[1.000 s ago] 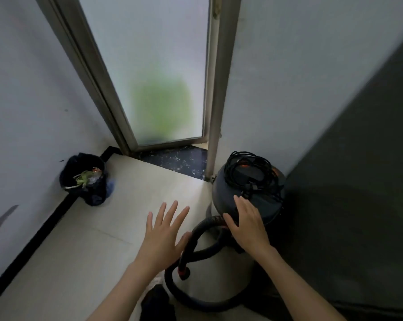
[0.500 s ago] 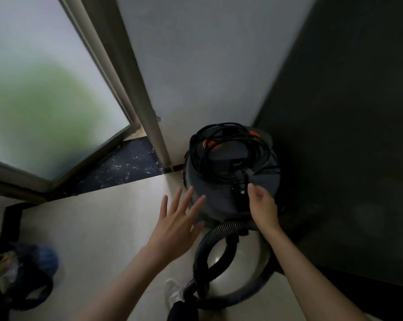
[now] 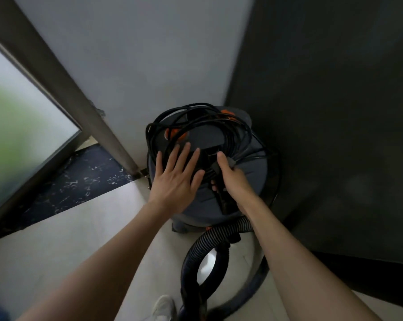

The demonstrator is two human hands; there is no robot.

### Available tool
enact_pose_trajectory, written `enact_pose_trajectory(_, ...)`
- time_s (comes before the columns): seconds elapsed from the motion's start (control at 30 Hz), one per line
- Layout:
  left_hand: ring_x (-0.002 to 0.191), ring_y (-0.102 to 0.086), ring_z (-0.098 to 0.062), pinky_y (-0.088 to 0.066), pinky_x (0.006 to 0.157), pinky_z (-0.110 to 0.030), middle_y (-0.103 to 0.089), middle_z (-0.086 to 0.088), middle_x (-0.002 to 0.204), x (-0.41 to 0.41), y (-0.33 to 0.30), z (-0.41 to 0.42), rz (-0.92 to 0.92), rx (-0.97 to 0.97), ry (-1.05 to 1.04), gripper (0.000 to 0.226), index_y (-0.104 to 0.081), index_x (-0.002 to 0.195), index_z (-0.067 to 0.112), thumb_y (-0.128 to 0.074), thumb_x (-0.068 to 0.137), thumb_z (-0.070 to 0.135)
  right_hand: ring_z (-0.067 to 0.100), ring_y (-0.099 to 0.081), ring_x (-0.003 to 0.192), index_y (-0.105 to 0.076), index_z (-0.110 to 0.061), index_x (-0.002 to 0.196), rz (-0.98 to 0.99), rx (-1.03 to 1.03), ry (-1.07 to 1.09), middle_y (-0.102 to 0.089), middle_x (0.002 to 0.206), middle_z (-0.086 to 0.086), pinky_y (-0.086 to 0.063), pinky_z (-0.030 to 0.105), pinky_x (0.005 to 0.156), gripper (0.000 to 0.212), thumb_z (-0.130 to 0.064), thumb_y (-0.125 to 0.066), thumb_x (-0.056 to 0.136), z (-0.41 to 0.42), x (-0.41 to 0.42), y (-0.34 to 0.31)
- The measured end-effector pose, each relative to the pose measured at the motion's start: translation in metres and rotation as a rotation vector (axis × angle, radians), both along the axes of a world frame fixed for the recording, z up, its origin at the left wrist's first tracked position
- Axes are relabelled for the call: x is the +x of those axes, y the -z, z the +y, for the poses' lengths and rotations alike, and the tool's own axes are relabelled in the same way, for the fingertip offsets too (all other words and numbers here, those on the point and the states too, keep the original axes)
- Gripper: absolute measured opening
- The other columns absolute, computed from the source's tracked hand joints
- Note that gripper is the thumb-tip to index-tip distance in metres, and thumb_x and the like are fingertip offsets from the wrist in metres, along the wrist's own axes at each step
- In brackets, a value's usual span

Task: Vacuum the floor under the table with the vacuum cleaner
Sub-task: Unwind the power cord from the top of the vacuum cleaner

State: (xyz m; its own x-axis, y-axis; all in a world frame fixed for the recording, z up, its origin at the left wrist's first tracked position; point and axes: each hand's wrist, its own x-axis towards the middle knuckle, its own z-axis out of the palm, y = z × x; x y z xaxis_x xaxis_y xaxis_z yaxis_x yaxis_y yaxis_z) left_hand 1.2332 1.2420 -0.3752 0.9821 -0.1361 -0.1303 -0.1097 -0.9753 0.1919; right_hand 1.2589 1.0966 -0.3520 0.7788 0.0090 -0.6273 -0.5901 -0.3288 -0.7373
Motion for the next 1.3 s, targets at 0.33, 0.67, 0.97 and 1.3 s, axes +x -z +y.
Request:
enact_pose_trajectory(0.33, 0.146, -0.008, -0.022, 0.002, 0.115, -0.047, -0.012, 0.001, 0.158, -0.037, -0.002, 0.029, -0.003, -0.028, 0.155, 0.084, -0.009, 0.149, 0.019, 0.014, 0.084, 0.066, 0.007, -0.057, 0.068, -0.057, -0.025, 0.077, 0.038, 0.124, 0.207, -0.061, 0.076, -0.004, -0.043, 0.021, 0.061, 0.043, -0.059, -0.037, 0.094, 0.022, -0.073, -0.006)
enact_pose_trajectory(0.67, 0.137, -0.019, -0.025, -0.009, 0.110, -0.049, -0.035, -0.008, 0.150, -0.124, 0.007, 0.024, -0.001, -0.051, 0.376, 0.066, -0.029, 0.145, 0.013, -0.005, 0.098, 0.053, 0.003, -0.056, 0.081, -0.061, -0.027, 0.099, 0.140, 0.209, 0.515, -0.058, 0.086, -0.016, -0.045, 0.019, 0.068, 0.031, -0.054, -0.047, 0.094, 0.019, -0.184, -0.013)
enact_pose_trajectory(0.97, 0.142, 0.003, -0.016, 0.016, 0.112, -0.038, -0.011, 0.002, 0.158, -0.217, 0.008, 0.013, 0.034, -0.129, 0.498, 0.075, -0.008, 0.149, 0.022, 0.006, 0.089, 0.065, 0.006, -0.052, 0.095, -0.057, -0.019, 0.128, 0.144, 0.278, 0.730, -0.058, 0.102, -0.010, -0.040, 0.022, 0.080, 0.048, -0.051, -0.049, 0.093, 0.015, -0.295, -0.017)
enact_pose_trajectory(1.3, 0.139, -0.016, -0.027, -0.001, 0.111, -0.046, -0.029, -0.006, 0.153, -0.268, 0.005, 0.019, 0.038, -0.054, 0.851, 0.062, -0.018, 0.147, 0.019, -0.006, 0.098, 0.055, 0.013, -0.055, 0.116, -0.058, -0.018, 0.127, 0.172, 0.365, 1.022, -0.061, 0.123, -0.006, -0.043, 0.031, 0.100, 0.050, -0.052, -0.050, 0.093, 0.043, -0.394, -0.016)
